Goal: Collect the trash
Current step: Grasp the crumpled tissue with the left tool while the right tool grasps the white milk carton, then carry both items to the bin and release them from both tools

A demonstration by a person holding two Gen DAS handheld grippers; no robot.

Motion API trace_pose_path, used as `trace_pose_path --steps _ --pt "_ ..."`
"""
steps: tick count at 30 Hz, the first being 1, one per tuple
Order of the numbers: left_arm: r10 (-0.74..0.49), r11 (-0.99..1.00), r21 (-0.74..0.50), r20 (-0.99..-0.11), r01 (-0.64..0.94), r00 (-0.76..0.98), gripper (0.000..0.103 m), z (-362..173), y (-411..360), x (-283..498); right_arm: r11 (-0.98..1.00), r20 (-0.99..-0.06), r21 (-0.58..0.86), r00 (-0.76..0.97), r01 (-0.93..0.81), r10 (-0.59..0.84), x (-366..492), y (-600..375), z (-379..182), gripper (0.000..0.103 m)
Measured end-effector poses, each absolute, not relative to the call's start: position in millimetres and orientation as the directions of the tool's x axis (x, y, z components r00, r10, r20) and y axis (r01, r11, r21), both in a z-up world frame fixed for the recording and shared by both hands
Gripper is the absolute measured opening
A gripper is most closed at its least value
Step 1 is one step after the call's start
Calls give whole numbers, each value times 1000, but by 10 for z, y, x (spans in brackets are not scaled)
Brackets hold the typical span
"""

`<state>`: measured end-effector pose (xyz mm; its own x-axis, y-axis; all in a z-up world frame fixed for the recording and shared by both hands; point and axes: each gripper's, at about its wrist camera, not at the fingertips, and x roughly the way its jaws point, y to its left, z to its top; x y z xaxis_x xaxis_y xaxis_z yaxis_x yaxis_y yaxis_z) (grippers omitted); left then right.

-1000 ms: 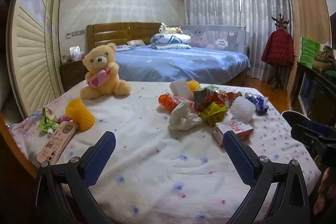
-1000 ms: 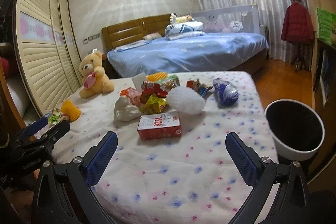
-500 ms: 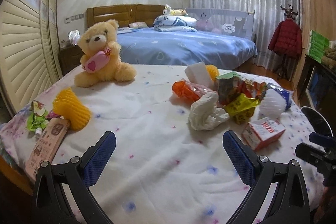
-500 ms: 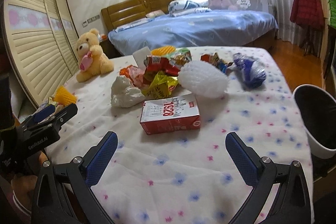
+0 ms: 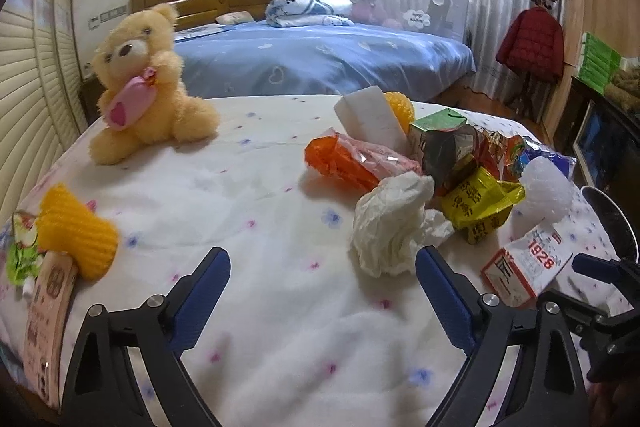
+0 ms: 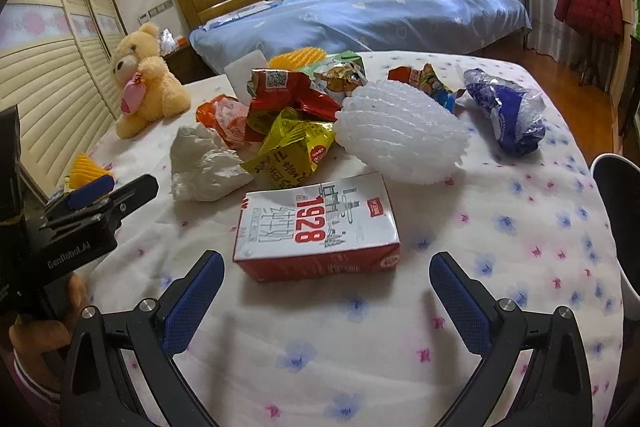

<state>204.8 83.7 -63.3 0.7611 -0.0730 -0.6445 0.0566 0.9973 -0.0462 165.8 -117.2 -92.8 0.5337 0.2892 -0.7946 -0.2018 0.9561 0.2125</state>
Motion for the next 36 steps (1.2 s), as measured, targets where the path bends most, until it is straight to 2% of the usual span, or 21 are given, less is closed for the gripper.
trace_pose_path --steps 4,6,9,10,11,14,24,36 --pt "-106 994 -44 -663 102 741 84 -671 777 2218 956 -811 221 509 -191 289 1739 -1181 -973 103" --pt "-124 991 -42 -674 130 728 76 -702 738 2299 955 -814 227 500 -191 294 1776 -1191 -991 102" --pt "-154 985 -53 -702 165 695 51 -760 702 2412 953 -825 236 480 -188 299 1817 -1194 -1017 101" --pt "-172 982 -66 -709 178 684 38 -775 703 2431 953 -824 238 479 -190 301 1809 -1202 -1021 100" --pt "-194 977 -83 -711 194 676 30 -779 711 2440 952 -822 237 482 -193 302 1815 -1190 -1014 92" --pt "-204 974 -78 -706 212 678 22 -755 712 2403 952 -821 225 486 -207 300 1785 -1168 -997 91" --pt "-226 973 -121 -697 198 680 20 -682 627 2060 942 -795 249 509 -224 331 1557 -1398 -807 91" --pt "-321 943 -167 -677 287 663 20 -450 180 1738 954 -773 266 561 -139 297 1314 -2026 -653 91"
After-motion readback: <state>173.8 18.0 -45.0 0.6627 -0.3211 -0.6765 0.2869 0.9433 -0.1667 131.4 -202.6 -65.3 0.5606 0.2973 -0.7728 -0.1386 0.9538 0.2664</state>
